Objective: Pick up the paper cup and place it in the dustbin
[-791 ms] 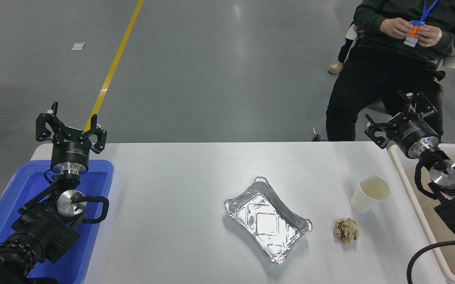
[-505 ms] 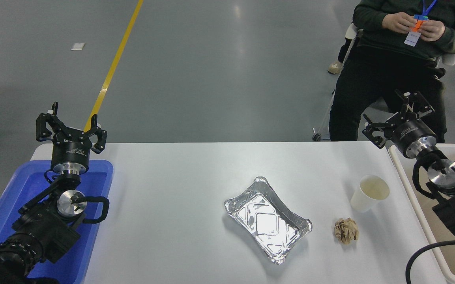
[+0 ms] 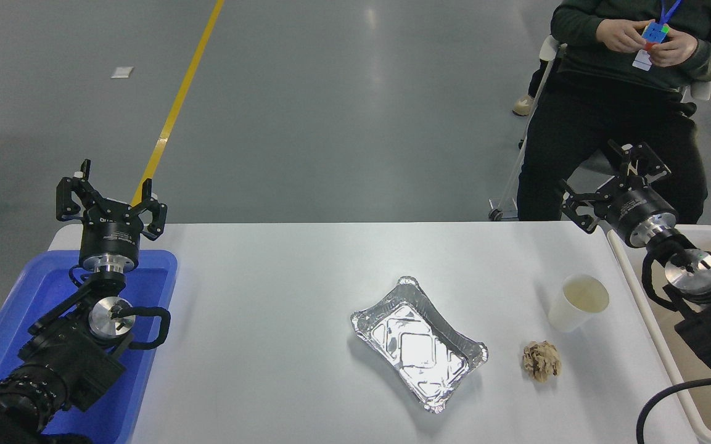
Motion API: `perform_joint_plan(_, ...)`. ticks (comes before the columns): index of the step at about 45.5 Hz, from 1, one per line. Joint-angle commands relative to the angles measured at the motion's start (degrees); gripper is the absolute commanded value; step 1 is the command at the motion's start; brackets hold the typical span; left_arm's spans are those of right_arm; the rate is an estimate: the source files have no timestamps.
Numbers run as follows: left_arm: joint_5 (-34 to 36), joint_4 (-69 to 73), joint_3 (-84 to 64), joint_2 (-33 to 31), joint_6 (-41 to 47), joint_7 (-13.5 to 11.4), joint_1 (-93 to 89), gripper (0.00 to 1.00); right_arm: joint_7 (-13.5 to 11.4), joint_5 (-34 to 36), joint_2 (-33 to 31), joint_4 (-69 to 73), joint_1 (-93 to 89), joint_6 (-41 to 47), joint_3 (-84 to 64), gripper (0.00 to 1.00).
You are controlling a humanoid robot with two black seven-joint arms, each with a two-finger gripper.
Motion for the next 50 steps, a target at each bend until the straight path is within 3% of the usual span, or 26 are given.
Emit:
perform_joint_plan(1, 0.0, 0.0, 0.0, 0.0, 0.0, 0.0, 0.0, 0.99, -0.2, -6.6, -8.1, 5.2, 4.7, -0.1, -6.2, 1.0)
perform_joint_plan(7, 0.0, 0.0, 0.0, 0.0, 0.0, 0.0, 0.0, 0.99, -0.3, -12.3, -12.4, 6.7, 9.3, 0.0, -11.4, 1.0)
perform_joint_plan(13, 0.0, 0.0, 0.0, 0.0, 0.0, 0.0, 0.0, 0.99, -0.2, -13.5, -19.7, 13.4, 14.1, -0.2, -22.1, 1.0)
perform_joint_plan(27, 0.0, 0.0, 0.0, 0.0, 0.0, 0.0, 0.0, 0.99, 0.5, -13.5, -26.8, 22.8, 44.9, -0.5, -70.8, 1.0)
perform_joint_plan(37, 0.0, 0.0, 0.0, 0.0, 0.0, 0.0, 0.0, 0.99, 0.6, -13.6, -26.3, 29.2, 66.0, -0.1, -98.2, 1.0)
perform_joint_plan(50, 0.1, 0.0, 0.0, 0.0, 0.0, 0.0, 0.0, 0.99, 0.6, -21.7, -23.9, 44.2, 81.7, 0.4, -112.0, 1.0)
